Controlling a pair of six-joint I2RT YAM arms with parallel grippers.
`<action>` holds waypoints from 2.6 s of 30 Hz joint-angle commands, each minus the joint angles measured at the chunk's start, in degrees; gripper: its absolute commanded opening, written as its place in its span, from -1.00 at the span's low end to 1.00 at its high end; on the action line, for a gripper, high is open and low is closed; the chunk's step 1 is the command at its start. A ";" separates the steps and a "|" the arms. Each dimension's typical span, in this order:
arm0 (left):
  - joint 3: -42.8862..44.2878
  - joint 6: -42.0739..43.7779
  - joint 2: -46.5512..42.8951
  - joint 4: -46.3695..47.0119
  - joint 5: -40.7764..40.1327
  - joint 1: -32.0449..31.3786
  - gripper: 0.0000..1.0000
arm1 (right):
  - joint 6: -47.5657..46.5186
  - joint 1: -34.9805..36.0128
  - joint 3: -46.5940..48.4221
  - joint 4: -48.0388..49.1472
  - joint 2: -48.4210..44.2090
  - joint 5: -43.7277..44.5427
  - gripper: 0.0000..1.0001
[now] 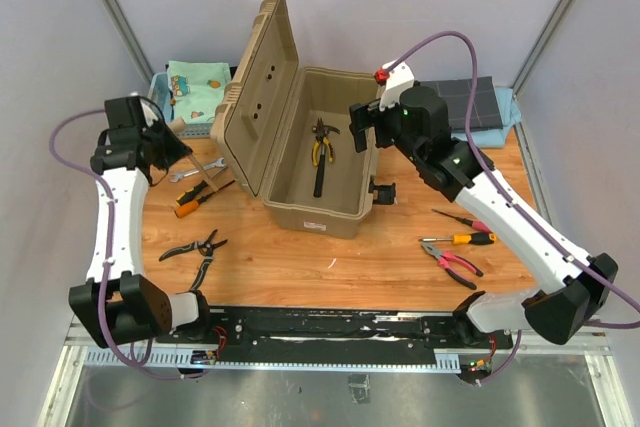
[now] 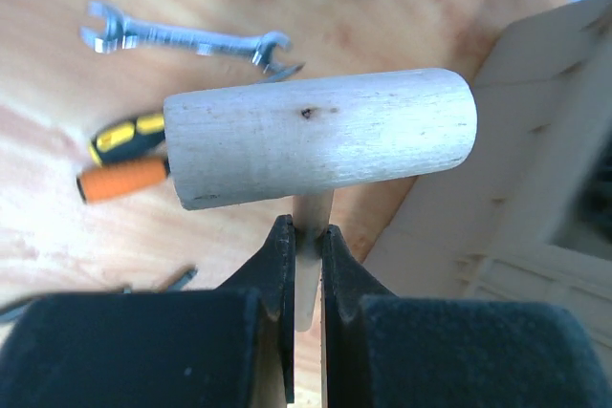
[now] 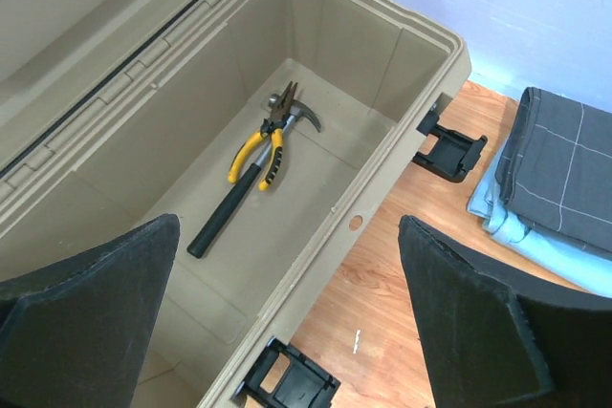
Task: Pack the tool kit
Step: Pick up the hammer at the center of the board.
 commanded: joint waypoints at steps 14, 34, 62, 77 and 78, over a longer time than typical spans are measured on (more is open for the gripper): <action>40.96 10.26 5.18 3.12 0.13 0.30 -0.99 | -2.63 0.57 18.54 -3.60 2.58 -17.14 0.97; 62.03 -21.75 15.31 26.27 39.69 0.31 -0.99 | -14.32 1.47 25.77 15.48 8.70 -39.06 0.91; 53.26 -17.16 18.11 22.49 49.32 -13.67 -0.99 | -11.44 9.15 43.37 9.63 20.25 -39.24 0.46; 56.48 -13.59 20.63 20.14 47.52 -17.62 -0.99 | -9.08 8.41 46.84 7.05 25.55 -29.29 -0.25; 56.45 -13.68 20.53 20.20 47.63 -17.63 -1.00 | -9.19 8.41 46.52 7.05 25.46 -28.74 -0.22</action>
